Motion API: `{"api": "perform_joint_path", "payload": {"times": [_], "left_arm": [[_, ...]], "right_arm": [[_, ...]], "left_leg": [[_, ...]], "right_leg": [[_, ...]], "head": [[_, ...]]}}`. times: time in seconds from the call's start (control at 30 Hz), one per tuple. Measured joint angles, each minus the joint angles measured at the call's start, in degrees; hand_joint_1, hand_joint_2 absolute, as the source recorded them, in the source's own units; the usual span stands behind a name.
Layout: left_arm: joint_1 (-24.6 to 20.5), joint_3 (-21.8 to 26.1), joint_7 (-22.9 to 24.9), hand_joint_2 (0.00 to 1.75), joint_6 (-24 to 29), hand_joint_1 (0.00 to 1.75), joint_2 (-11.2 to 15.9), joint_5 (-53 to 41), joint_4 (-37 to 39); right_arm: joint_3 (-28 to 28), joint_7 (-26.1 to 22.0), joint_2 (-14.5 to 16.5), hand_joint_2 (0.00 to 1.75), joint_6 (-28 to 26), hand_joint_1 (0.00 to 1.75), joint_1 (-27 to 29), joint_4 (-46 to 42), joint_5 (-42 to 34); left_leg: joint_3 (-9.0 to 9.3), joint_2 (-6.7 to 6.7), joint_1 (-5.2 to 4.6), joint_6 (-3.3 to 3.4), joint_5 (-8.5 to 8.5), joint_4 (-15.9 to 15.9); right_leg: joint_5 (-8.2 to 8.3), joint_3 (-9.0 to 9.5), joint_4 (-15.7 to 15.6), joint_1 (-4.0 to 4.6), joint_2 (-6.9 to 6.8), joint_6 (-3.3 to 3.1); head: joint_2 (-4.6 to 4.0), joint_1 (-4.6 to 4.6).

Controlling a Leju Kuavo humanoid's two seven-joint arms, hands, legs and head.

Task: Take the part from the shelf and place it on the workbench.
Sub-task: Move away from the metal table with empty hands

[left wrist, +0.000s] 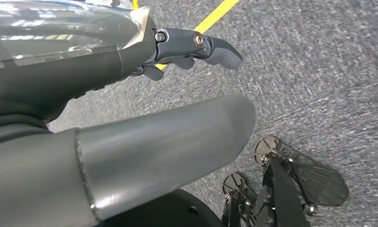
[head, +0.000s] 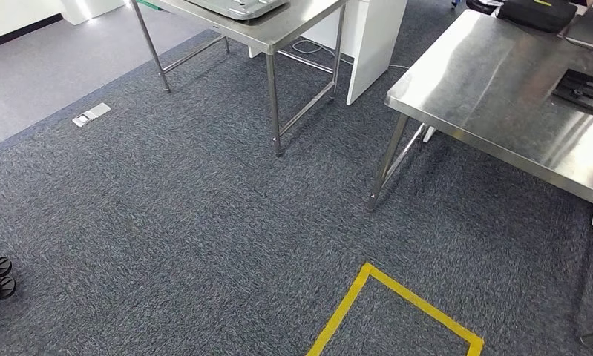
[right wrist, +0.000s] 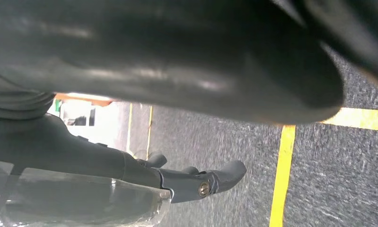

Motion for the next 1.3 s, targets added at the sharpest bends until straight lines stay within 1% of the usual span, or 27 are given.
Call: {"api": "perform_joint_path", "payload": {"times": [0.17,0.2,0.23,0.27,0.3,0.33,0.37,0.4,0.47,0.53,0.57,0.63,0.7,0.77,0.8,0.83,0.87,0.93,1.0,1.07,1.1,1.13,1.17,1.2,1.23,1.27,1.3], "left_arm": [[0.0,-0.1,0.3,0.00,-0.2,0.00,0.0,-0.1,0.0],[0.0,-0.2,0.4,0.00,-0.3,0.00,0.0,-0.2,0.0],[0.0,-0.3,0.5,0.00,-0.4,0.00,0.1,-0.3,0.0],[0.0,-0.5,0.6,0.00,-0.5,0.00,0.1,-0.3,0.0],[0.0,-0.7,0.8,0.00,-0.7,0.00,0.1,-0.4,0.0],[0.0,-0.8,0.8,0.00,-0.7,0.00,0.1,-0.4,0.0],[0.0,-1.0,0.8,0.00,-0.7,0.00,0.1,-0.4,0.0],[0.0,-1.0,0.8,0.00,-0.5,0.00,0.1,-0.4,0.0],[0.0,-1.1,0.3,0.00,0.2,0.00,0.2,0.0,0.0],[0.2,-1.0,-0.6,0.00,0.9,0.00,0.3,0.8,0.0],[0.3,-0.9,-1.0,0.00,1.3,0.00,0.6,1.2,0.0],[0.3,-0.7,-1.4,0.00,2.4,0.00,0.9,1.6,0.0],[0.1,-0.4,-0.8,0.00,4.3,0.00,1.0,1.7,0.0],[-0.2,-0.2,0.3,0.00,7.1,0.00,0.6,1.7,0.0],[-0.2,-0.2,0.8,0.00,8.3,0.00,0.4,1.7,0.0],[-0.2,-0.1,1.1,0.00,9.3,0.00,0.2,1.7,0.0],[-0.2,0.0,1.3,0.00,9.9,0.00,0.0,1.7,0.0],[-0.6,0.1,1.6,0.00,11.1,0.00,-0.6,1.7,0.0],[-1.2,0.1,2.6,0.00,12.4,0.00,-1.4,1.7,0.7],[-1.5,0.0,4.3,0.00,13.0,0.00,-2.3,1.5,2.3],[-1.4,-0.1,5.1,0.00,13.0,0.00,-2.6,1.3,3.1],[-1.3,-0.2,5.8,0.00,13.1,0.00,-2.8,1.0,3.7],[-1.2,-0.3,6.2,0.00,13.1,0.00,-2.9,0.6,4.2],[-1.1,-0.4,6.6,0.00,13.1,0.00,-3.0,0.3,4.6],[-1.0,-0.6,6.9,0.00,13.1,0.00,-3.1,0.1,5.0],[-0.9,-0.7,7.1,0.00,13.1,0.00,-3.1,-0.1,5.3],[-0.9,-0.9,7.2,0.00,13.1,0.00,-3.2,-0.1,5.6]], "right_arm": [[0.1,0.0,0.0,0.00,0.4,0.00,-0.2,0.0,0.3],[0.2,0.0,0.0,0.00,0.6,0.00,-0.3,0.0,0.4],[0.3,0.0,0.0,0.00,0.7,0.00,-0.3,0.1,0.5],[0.4,0.0,-0.1,0.00,0.9,0.00,-0.5,0.1,0.5],[0.5,-0.1,-0.1,0.00,1.0,0.00,-0.7,0.2,0.5],[0.6,-0.1,-0.1,0.00,1.1,0.00,-0.8,0.3,0.5],[0.7,-0.2,-0.1,0.00,1.1,0.00,-0.9,0.4,0.6],[0.7,-0.2,-0.2,0.00,1.1,0.00,-0.8,0.5,0.6],[0.8,0.0,-0.1,0.00,1.1,0.00,-0.7,0.6,0.7],[1.1,0.4,0.2,0.00,1.1,0.00,-0.9,0.7,1.2],[1.3,0.8,0.5,0.00,1.2,0.00,-1.0,0.7,1.6],[1.8,1.9,1.3,0.00,1.2,0.00,-1.3,0.7,2.4],[2.1,1.9,1.8,0.00,0.6,0.00,-1.1,0.7,2.7],[2.5,0.8,1.9,0.00,-0.2,0.00,-0.9,0.7,3.1],[2.7,0.3,1.9,0.00,-0.4,0.00,-0.8,0.7,3.4],[2.9,0.0,1.9,0.00,-0.6,0.00,-0.9,0.7,3.6],[3.0,-0.2,1.9,0.00,-0.7,0.00,-0.9,0.7,3.8],[3.4,-0.6,2.0,0.00,-0.9,0.00,-1.1,0.7,4.4],[4.4,-1.1,2.2,0.00,-1.0,0.00,-1.3,0.7,5.4],[6.0,-1.5,2.8,0.00,-1.0,0.00,-1.6,0.7,5.8],[7.0,-1.6,3.1,0.00,-1.1,0.00,-1.7,0.7,5.9],[8.1,-1.7,3.2,0.00,-1.1,0.00,-1.7,0.7,5.9],[9.2,-1.8,3.3,0.00,-1.2,0.00,-1.7,0.7,5.9],[10.3,-1.9,3.4,0.00,-1.2,0.00,-1.8,0.8,5.9],[11.2,-1.9,3.4,0.00,-1.2,0.00,-1.9,0.8,5.9],[12.0,-2.0,3.4,0.00,-1.2,0.00,-2.2,0.8,5.9],[12.6,-2.0,3.5,0.00,-1.1,0.00,-2.4,0.8,5.9]], "left_leg": [[-0.12,-0.49,-0.18,0.24,-0.02,0.1],[-0.02,-0.84,-0.05,0.53,0.19,-0.2],[0.03,-1.39,0.06,0.96,0.48,-0.4],[-0.03,-2.48,0.10,1.46,0.81,-0.6],[-0.04,-4.23,0.11,1.95,1.15,-0.8],[-0.13,-5.95,-0.01,2.15,1.29,-0.8],[-0.19,-7.70,-0.11,2.18,1.35,-0.7],[-0.20,-9.00,-0.17,2.06,1.36,-0.5],[-0.56,-10.38,-0.30,1.58,1.37,-0.2],[-1.02,-11.41,-0.21,0.83,1.55,-0.2],[-1.20,-11.52,-0.04,0.50,1.57,-0.1],[-2.28,-9.21,-0.03,-0.12,0.24,2.0],[-5.47,-5.49,-0.04,-0.69,-3.35,8.5],[-9.03,-3.99,0.23,-1.11,-6.08,15.4],[-9.61,-3.72,0.37,-1.21,-5.97,16.5],[-8.94,-3.43,0.50,-1.24,-4.79,15.2],[-7.15,-2.79,0.59,-1.22,-3.01,12.0],[-2.71,-0.17,0.54,-0.92,-0.12,4.2],[-0.86,0.98,0.24,-0.33,0.47,0.8],[-0.91,-0.47,0.03,0.41,0.53,0.6],[-0.81,-1.17,0.06,0.82,0.69,0.3],[-0.72,-1.86,0.18,1.26,0.94,0.1],[-0.64,-2.55,0.32,1.63,1.17,-0.2],[-0.69,-3.25,0.32,1.86,1.26,-0.2],[-0.76,-4.04,0.29,2.01,1.30,-0.2],[-0.79,-4.91,0.22,2.05,1.29,-0.2],[-0.75,-5.90,0.18,2.06,1.28,-0.2]], "right_leg": [[0.01,0.40,-0.1,-0.10,-0.44,0.21],[-0.14,0.43,-0.1,-0.18,-0.21,0.38],[-0.94,0.06,1.1,-0.27,1.08,0.41],[-3.02,-1.97,5.7,-0.29,2.84,0.28],[-4.30,-3.60,9.3,-0.32,4.69,0.44],[-4.71,-4.49,11.1,-0.31,6.47,0.56],[-3.91,-4.46,10.6,-0.34,7.78,0.89],[-1.90,-2.72,6.3,-0.47,9.22,1.25],[-0.10,-0.96,1.4,-0.57,11.17,0.87],[0.05,-0.85,0.9,-0.24,10.58,-0.05],[0.20,-0.72,0.8,-0.25,9.95,-0.48],[0.48,-0.38,0.6,-0.41,8.62,-1.22],[0.47,-0.36,0.5,-0.39,6.93,-1.63],[0.31,-0.42,0.5,-0.24,5.13,-1.84],[0.22,-0.49,0.6,-0.21,4.35,-1.94],[0.09,-0.48,0.6,-0.21,3.61,-1.98],[-0.08,-0.42,0.6,-0.21,2.95,-1.97],[-0.59,0.16,0.5,0.09,1.79,-1.59],[-1.08,0.71,0.5,0.47,0.77,-0.96],[-1.40,1.23,0.2,0.54,-0.27,-0.34],[-1.79,1.37,0.5,0.42,0.17,-0.11],[-2.67,1.03,1.7,0.33,1.33,-0.06],[-4.06,0.01,4.1,0.25,2.99,-0.20],[-5.85,-1.71,7.7,0.11,4.90,-0.51],[-7.56,-3.69,11.8,0.10,6.06,-0.77],[-8.65,-5.35,15.3,0.11,6.67,-0.81],[-8.82,-6.26,17.0,0.12,6.97,-0.60]], "head": [[0.00,0.05],[0.00,0.04],[0.00,0.16],[0.00,0.39],[0.00,0.62],[0.00,0.86],[0.00,1.00],[0.00,1.09],[0.00,1.15],[0.00,1.11],[0.00,1.09],[0.00,0.80],[0.00,0.24],[0.00,0.01],[0.00,-0.01],[0.00,-0.01],[0.00,-0.03],[0.00,-0.12],[0.00,0.09],[0.00,0.35],[0.00,0.41],[0.00,0.55],[0.00,0.75],[0.00,0.93],[0.00,1.07],[0.00,1.11],[0.00,1.11]]}}
